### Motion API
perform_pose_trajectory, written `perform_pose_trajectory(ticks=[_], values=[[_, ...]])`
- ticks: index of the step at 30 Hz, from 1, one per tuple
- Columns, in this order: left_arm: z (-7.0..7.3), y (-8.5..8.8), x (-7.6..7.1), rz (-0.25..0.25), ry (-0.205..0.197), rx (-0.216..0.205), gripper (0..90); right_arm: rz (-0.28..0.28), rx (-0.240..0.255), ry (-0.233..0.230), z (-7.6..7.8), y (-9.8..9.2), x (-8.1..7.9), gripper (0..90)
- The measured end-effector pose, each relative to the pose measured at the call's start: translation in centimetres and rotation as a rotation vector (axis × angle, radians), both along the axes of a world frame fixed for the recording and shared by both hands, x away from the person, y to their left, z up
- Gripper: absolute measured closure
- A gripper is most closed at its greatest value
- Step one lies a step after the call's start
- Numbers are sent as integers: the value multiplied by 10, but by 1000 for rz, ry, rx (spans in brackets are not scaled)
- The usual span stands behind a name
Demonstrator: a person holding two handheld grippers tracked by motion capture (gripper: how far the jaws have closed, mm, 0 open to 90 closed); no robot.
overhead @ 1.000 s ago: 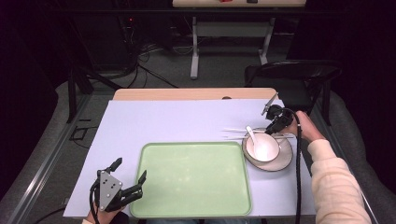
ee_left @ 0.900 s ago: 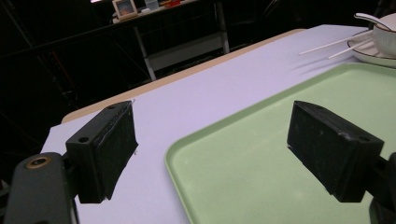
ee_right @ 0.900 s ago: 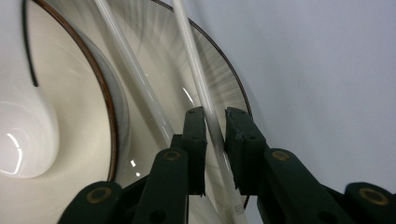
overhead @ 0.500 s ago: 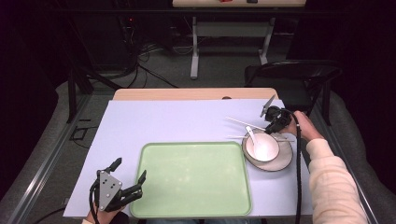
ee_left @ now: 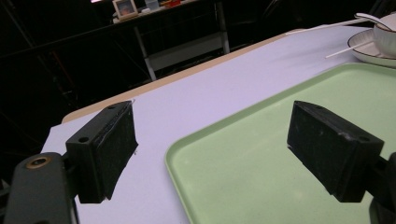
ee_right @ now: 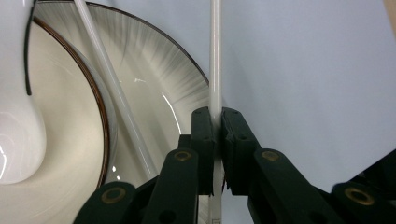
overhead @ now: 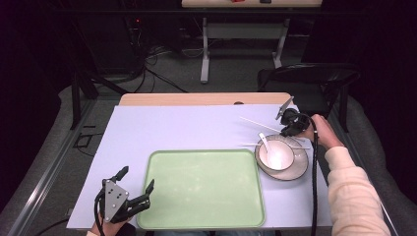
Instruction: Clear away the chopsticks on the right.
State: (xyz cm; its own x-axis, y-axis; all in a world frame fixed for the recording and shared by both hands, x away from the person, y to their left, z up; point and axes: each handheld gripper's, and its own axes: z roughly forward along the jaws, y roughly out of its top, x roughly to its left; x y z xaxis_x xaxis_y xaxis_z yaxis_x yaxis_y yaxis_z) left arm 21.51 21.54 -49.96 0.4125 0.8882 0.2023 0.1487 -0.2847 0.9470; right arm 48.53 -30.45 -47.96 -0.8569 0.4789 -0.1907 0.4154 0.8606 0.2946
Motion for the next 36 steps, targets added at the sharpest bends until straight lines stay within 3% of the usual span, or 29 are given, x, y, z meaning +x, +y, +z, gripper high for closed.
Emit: perform_pose_trajectory(ticks=[16, 21, 25, 31, 36], values=[[0, 0, 0, -1, 0, -3, 154, -108, 28, -47, 32, -2, -10, 845], [0, 0, 0, -2, 0, 0, 154, -150, 21, -57, 44, 3, -21, 845], [0, 0, 0, -2, 0, 0, 154, -203, 49, -62, 55, 5, -31, 845], [0, 0, 1, -3, -1, -2, 154, -222, 62, -82, 69, 10, -44, 845], [-1, -1, 3, -11, 0, -2, 153, -274, 82, -90, 79, 18, -58, 845]])
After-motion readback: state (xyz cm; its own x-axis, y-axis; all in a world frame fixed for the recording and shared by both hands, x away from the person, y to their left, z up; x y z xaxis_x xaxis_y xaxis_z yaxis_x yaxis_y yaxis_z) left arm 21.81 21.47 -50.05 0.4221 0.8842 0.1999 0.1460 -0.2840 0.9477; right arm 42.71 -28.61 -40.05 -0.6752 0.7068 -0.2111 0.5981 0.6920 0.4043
